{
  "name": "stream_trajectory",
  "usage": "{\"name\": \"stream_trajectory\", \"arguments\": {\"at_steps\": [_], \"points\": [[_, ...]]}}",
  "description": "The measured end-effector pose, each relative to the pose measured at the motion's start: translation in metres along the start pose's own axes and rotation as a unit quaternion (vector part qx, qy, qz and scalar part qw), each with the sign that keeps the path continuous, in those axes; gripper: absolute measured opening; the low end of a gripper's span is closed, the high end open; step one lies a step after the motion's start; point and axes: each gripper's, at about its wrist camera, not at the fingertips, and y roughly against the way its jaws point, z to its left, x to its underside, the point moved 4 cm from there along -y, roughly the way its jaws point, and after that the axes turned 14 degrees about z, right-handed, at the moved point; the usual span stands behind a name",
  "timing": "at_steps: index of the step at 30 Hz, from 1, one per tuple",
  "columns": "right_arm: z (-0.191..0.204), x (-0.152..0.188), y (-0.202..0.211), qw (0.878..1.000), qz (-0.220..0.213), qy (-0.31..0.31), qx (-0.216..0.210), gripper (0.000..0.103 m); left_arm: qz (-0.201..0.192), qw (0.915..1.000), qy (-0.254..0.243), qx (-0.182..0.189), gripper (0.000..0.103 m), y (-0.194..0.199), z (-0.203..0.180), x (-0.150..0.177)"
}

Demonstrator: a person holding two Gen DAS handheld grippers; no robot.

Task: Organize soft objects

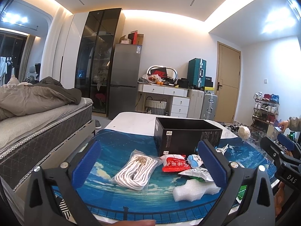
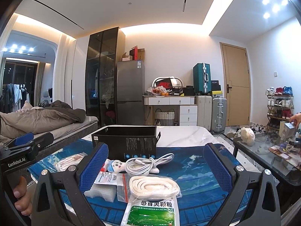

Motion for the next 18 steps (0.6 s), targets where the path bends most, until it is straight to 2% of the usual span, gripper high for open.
{"name": "stream_trajectory", "arguments": {"at_steps": [9, 12, 18], "points": [[0.002, 0.002, -0.003, 1.0, 0.001, 0.002, -0.002, 0.103, -0.001, 1.0, -0.002, -0.002, 0.103, 0.001, -0.001, 0.0], [0.002, 0.002, -0.004, 1.0, 0.003, 0.002, -0.001, 0.103, 0.004, 0.9998, 0.001, 0.017, 0.103, 0.0, -0.001, 0.0], [0.002, -0.003, -0.006, 1.0, 0.02, 0.008, -0.007, 0.103, 0.055, 0.9982, -0.017, -0.013, 0.103, -0.015, -0.001, -0.005]]}}
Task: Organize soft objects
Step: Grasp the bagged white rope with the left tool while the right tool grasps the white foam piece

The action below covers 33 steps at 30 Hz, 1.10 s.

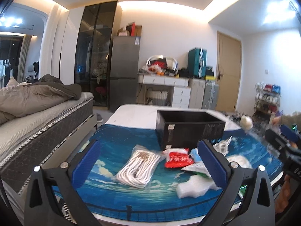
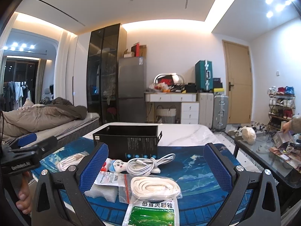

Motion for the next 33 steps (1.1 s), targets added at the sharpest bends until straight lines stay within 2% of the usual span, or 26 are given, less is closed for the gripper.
{"name": "stream_trajectory", "arguments": {"at_steps": [5, 9, 13, 16, 20, 28, 29, 30, 31, 33], "points": [[-0.002, -0.01, -0.011, 0.999, 0.05, 0.005, -0.012, 0.103, 0.078, 0.9969, -0.008, 0.009, 0.103, -0.024, 0.002, -0.001], [-0.01, -0.007, -0.03, 0.992, 0.122, -0.001, -0.011, 0.103, 0.129, 0.9911, -0.032, 0.006, 0.103, -0.042, -0.001, 0.004], [-0.016, 0.01, -0.054, 0.979, 0.203, -0.002, -0.017, 0.103, 0.172, 0.9842, -0.04, 0.012, 0.102, -0.06, 0.001, 0.011], [-0.019, 0.022, -0.069, 0.971, 0.24, -0.005, -0.019, 0.103, 0.193, 0.9806, -0.028, 0.021, 0.102, -0.068, 0.003, 0.013], [-0.017, 0.034, -0.081, 0.96, 0.277, -0.006, -0.031, 0.103, 0.202, 0.9785, -0.039, 0.018, 0.102, -0.076, 0.003, 0.014], [-0.014, 0.049, -0.077, 0.949, 0.313, 0.006, -0.04, 0.103, 0.221, 0.974, -0.042, 0.027, 0.101, -0.094, 0.007, 0.012], [-0.014, 0.051, -0.076, 0.948, 0.316, 0.008, -0.04, 0.103, 0.223, 0.9736, -0.042, 0.021, 0.095, -0.096, 0.008, 0.013], [-0.013, 0.053, -0.076, 0.946, 0.32, 0.009, -0.04, 0.103, 0.227, 0.9728, -0.043, 0.016, 0.083, -0.099, 0.008, 0.014], [-0.012, 0.055, -0.077, 0.945, 0.325, 0.011, -0.043, 0.103, 0.232, 0.9715, -0.044, 0.018, 0.077, -0.101, 0.007, 0.015], [-0.008, 0.058, -0.078, 0.942, 0.332, 0.017, -0.049, 0.103, 0.24, 0.9694, -0.049, 0.02, 0.058, -0.102, 0.006, 0.017]]}}
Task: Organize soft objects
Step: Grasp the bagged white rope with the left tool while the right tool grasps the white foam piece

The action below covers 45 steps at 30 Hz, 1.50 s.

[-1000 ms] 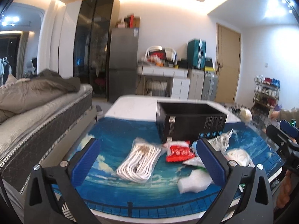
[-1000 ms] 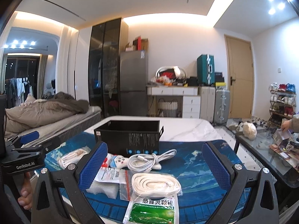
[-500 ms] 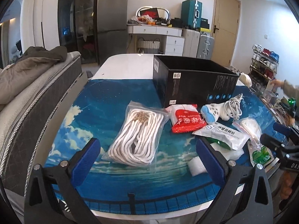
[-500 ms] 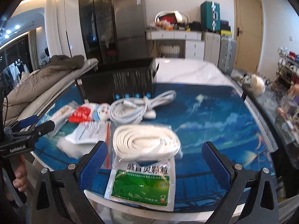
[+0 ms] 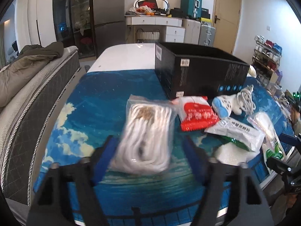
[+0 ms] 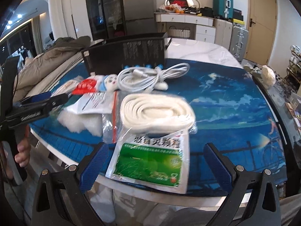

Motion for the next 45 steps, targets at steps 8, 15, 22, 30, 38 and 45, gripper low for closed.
{"name": "stream_trajectory", "arguments": {"at_steps": [8, 15, 22, 30, 38, 45], "points": [[0.009, 0.001, -0.007, 1.0, 0.007, 0.024, 0.009, 0.084, 0.016, 0.9998, -0.01, -0.003, 0.048, 0.003, -0.005, 0.013], [0.01, 0.001, -0.003, 1.0, 0.003, 0.029, -0.003, 0.061, 0.035, 0.9992, -0.02, 0.007, 0.048, 0.02, -0.014, 0.036], [0.002, -0.003, 0.0, 1.0, 0.001, 0.018, -0.002, 0.035, 0.012, 0.9996, -0.02, 0.013, 0.07, 0.032, -0.017, 0.036], [0.002, -0.003, 0.002, 1.0, -0.005, 0.019, -0.008, 0.005, 0.024, 0.9996, -0.006, 0.015, 0.066, 0.013, -0.008, 0.026], [0.015, -0.002, 0.008, 0.999, -0.016, 0.048, 0.004, 0.048, 0.028, 0.9993, -0.011, 0.02, 0.046, 0.015, -0.005, 0.034], [0.029, 0.0, 0.023, 0.996, -0.021, 0.086, -0.01, 0.071, 0.03, 0.9991, -0.014, 0.027, 0.047, 0.023, -0.005, 0.045]]}}
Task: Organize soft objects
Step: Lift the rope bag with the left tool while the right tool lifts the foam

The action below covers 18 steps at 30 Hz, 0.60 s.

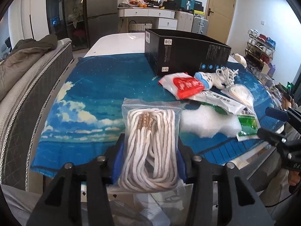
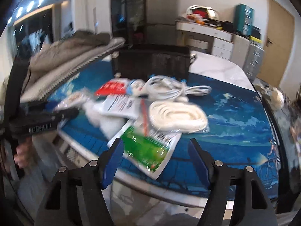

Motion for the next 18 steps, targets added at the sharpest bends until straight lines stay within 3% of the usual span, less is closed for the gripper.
{"name": "stream_trajectory", "arguments": {"at_steps": [3, 8, 18], "points": [[0.014, 0.006, 0.002, 0.999, 0.007, 0.035, -0.013, 0.071, 0.0, 1.0, 0.003, 0.002, 0.047, 0.003, -0.001, 0.006], [0.05, -0.002, 0.007, 0.991, -0.005, 0.103, -0.081, 0.071, 0.0, 1.0, 0.006, 0.002, 0.047, 0.003, 0.0, 0.005], [0.068, -0.044, -0.028, 0.99, -0.009, 0.12, -0.071, 0.068, -0.006, 0.9999, 0.012, 0.004, 0.048, 0.002, 0.008, 0.005]]}}
